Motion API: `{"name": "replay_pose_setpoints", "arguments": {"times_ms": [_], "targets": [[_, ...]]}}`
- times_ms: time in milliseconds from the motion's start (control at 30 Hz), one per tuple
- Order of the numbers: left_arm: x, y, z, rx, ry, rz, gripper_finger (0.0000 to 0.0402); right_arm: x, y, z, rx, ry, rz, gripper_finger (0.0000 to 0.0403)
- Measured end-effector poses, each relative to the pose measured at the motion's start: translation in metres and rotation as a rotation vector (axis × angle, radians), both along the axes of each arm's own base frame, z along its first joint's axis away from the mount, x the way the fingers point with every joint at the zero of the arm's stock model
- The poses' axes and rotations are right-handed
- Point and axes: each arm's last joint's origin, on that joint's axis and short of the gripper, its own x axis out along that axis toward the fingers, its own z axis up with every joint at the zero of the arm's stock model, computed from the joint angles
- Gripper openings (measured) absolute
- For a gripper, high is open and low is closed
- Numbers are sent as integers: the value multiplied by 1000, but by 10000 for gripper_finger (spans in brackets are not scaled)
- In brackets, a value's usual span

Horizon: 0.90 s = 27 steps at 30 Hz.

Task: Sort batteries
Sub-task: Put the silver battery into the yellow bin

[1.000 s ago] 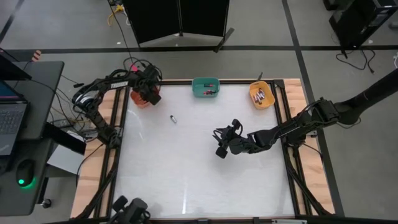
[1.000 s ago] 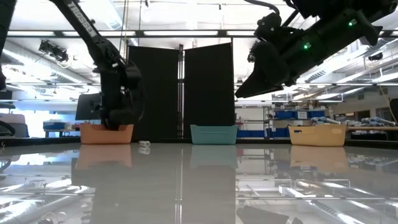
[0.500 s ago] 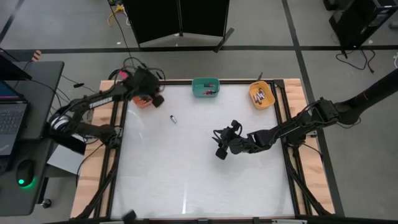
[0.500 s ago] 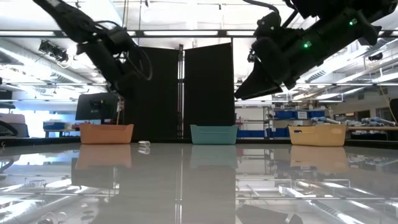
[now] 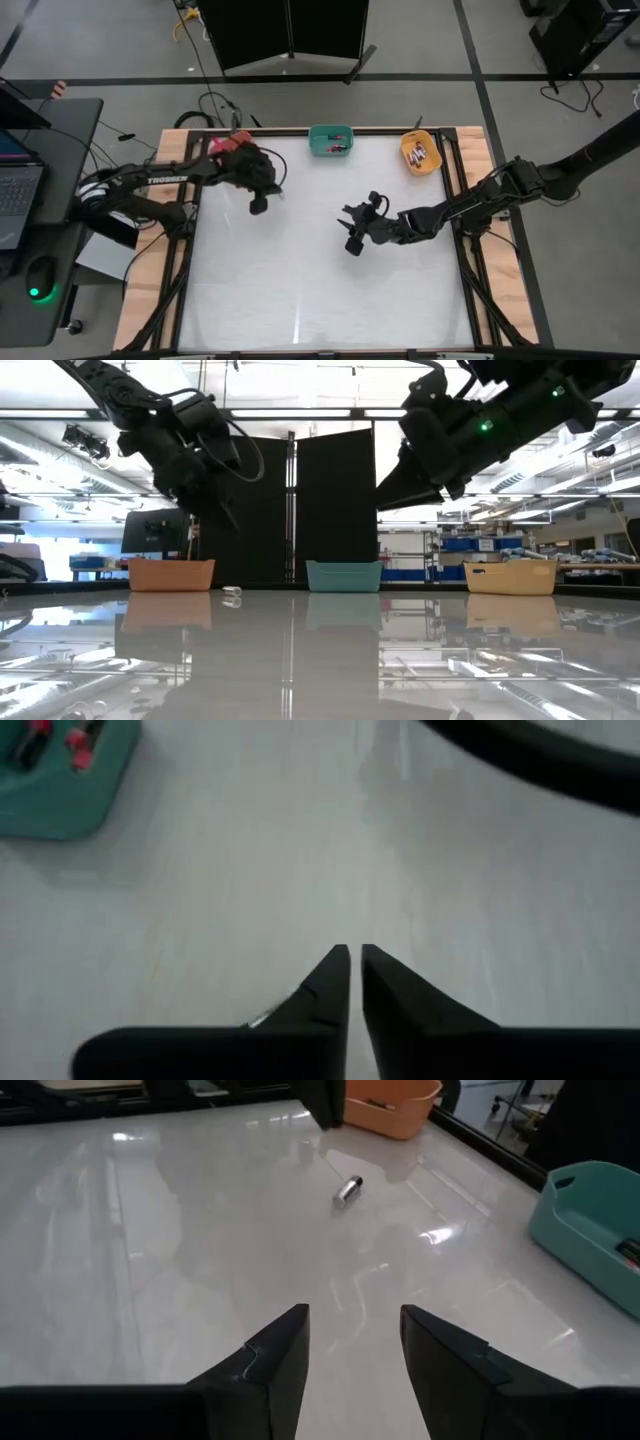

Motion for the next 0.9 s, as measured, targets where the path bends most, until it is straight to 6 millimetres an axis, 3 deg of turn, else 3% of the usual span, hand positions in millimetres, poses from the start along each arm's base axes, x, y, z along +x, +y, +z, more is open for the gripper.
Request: {"name": "replay_pose_setpoints", "arguments": {"times_ms": [400,900], "targets": [[18,0,-9,223,263,-72,151,2,-6,1,-2,6,25,167],[50,18,-31,242,588,-166,158,2,-6,1,2,8,32,163]]}}
